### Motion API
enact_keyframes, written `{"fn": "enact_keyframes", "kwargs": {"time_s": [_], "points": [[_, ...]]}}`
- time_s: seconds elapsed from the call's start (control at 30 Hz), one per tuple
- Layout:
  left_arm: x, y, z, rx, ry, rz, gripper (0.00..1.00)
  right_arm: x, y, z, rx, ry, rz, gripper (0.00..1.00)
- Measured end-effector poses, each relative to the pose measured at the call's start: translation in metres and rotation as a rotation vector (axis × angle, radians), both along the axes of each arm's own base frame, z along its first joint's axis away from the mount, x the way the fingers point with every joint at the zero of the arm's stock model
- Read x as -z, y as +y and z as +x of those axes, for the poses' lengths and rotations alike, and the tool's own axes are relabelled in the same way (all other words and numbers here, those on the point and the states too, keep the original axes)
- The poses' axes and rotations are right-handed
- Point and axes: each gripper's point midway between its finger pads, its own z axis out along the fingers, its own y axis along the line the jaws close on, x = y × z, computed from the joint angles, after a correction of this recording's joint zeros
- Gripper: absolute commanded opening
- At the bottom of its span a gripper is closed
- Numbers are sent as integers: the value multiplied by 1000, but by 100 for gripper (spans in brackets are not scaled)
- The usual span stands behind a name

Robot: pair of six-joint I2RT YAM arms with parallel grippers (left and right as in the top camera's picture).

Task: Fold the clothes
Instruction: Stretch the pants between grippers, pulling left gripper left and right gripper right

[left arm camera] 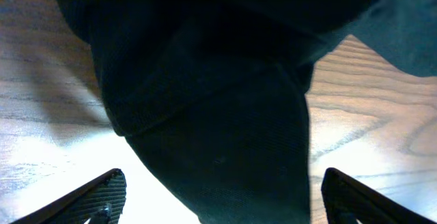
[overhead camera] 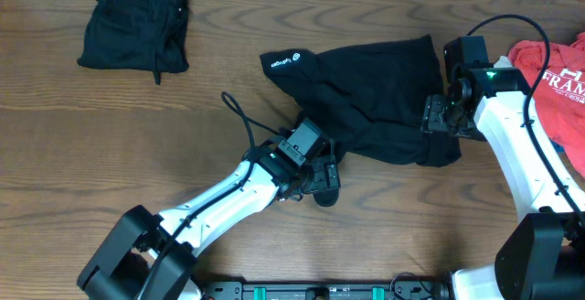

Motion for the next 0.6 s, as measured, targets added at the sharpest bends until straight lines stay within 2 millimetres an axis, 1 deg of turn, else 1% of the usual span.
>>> {"fn": "enact_keyframes", "kwargs": {"time_s": [0.03, 0.07, 0.1, 0.23, 0.27, 0.4, 0.43, 0.53, 0.6], "points": [[1, 0, 0, -4, 2, 0, 73, 0, 0, 0, 0, 0, 0, 73], [1, -1, 1, -5, 1, 0, 65, 0, 0, 0, -1, 0, 0, 70], [1, -1, 1, -7, 0, -4, 61, 0, 0, 0, -3, 1, 0, 70], [0, -3, 3, -3, -8, -13, 47, 1, 0, -1, -1, 5, 0, 72], [0, -4, 3, -2, -8, -13, 42, 2, 0, -2, -1, 8, 0, 73], [0, -4, 3, 1, -10, -15, 11, 7, -1, -6, -1, 23, -1, 74], [0, -4, 3, -4, -10, -14, 9, 9, -1, -7, 0, 25, -1, 74], [0, -4, 3, 0, -11, -14, 9, 14, -5, -9, 14, 28, 1, 77], [0, -4, 3, 0, -11, -14, 9, 17, -11, -11, 37, 34, 7, 79]]}}
